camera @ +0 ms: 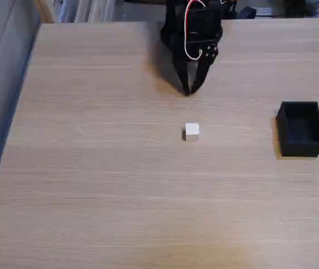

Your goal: Pick a white block and place it in the black box.

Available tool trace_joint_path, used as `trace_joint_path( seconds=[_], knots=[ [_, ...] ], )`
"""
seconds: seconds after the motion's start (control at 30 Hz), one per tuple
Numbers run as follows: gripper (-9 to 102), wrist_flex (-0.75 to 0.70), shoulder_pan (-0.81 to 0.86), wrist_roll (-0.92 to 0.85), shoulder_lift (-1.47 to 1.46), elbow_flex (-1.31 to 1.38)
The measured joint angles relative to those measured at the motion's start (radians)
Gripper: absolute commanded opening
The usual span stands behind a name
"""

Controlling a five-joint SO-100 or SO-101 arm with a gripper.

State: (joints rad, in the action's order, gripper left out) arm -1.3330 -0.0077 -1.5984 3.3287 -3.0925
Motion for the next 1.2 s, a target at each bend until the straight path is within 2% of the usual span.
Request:
trace_joint_path(
  seconds=[0.4,1.2],
  knots=[
    [0,0.0,-0.028,-0.046,0.0,0.0],
    [0,0.0,0.025,-0.051,0.0,0.0]
  ],
)
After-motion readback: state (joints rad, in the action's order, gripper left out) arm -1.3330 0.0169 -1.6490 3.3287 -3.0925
